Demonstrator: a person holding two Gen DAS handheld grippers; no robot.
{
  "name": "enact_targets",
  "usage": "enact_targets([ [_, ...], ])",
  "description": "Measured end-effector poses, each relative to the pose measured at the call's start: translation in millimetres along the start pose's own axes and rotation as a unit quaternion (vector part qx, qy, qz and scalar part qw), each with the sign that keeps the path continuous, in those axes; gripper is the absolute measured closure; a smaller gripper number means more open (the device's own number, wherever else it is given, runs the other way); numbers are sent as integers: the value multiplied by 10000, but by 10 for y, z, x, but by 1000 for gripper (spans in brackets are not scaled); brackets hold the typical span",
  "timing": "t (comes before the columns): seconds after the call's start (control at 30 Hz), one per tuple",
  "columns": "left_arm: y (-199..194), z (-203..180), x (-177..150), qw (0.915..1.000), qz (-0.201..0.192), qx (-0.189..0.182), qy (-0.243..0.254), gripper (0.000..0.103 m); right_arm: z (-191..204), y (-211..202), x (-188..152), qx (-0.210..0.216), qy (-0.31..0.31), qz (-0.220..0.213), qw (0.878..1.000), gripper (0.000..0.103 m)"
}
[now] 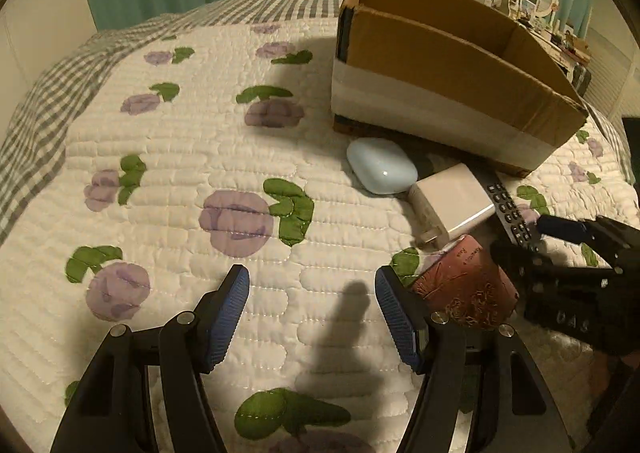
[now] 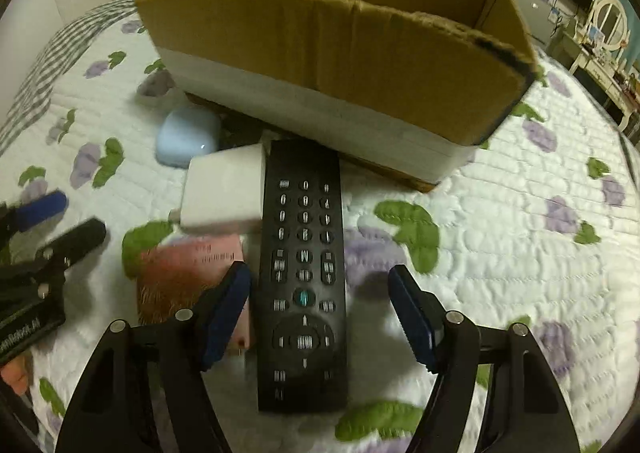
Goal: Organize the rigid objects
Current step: 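Grasp the black remote with right tool while left tool grasps the white square item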
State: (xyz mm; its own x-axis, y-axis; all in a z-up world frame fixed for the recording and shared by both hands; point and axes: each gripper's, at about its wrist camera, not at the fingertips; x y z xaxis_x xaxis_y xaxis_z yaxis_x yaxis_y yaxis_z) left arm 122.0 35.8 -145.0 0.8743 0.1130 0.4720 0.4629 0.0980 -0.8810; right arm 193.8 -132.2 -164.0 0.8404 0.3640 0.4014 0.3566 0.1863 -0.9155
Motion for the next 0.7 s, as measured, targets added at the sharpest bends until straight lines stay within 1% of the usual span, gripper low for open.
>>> enact_targets([
  [0.03,18,-5,1,10000,29,2,7,35,-11,36,39,14,10,-3,10000,39],
  [0.07,38,-7,1,10000,42,18,19,35,-10,70,60,4,-19,37,10000,46],
  [0.13,53,-44,2,9999,63,50,63,35,13,131,84,26,-113,100,9999,51],
  [0.17,54,-61,5,9999,66,53,81,35,30,137,76,35,-163,101,9998,60],
  [0.2,53,-82,10,9999,76,49,96,35,46,124,68,73,-214,88,9997,62],
  [0.3,30,-173,37,9998,150,10,149,35,36,32,2,-158,-230,-18,9996,62],
  [0.5,7,-476,136,9992,195,-248,248,35,-249,-254,-177,-284,363,-238,9987,62],
  [0.57,48,-602,183,9987,222,-359,287,35,-367,-345,-229,-339,531,-306,9975,62],
  [0.7,190,-797,296,9980,301,-427,347,35,-593,-442,-281,-438,828,-403,9948,62],
])
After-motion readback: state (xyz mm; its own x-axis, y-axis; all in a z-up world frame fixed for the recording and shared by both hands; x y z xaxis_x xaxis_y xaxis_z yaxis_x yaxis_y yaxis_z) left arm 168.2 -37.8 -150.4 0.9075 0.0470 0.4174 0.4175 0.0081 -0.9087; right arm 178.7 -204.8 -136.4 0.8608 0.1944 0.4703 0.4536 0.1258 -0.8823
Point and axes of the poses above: each gripper's, at about its wrist camera, not at the fingertips, and y roughly the way its jaws point, z to its left, x to its top, and after that the axes turned 4 degrees about z, right-handed
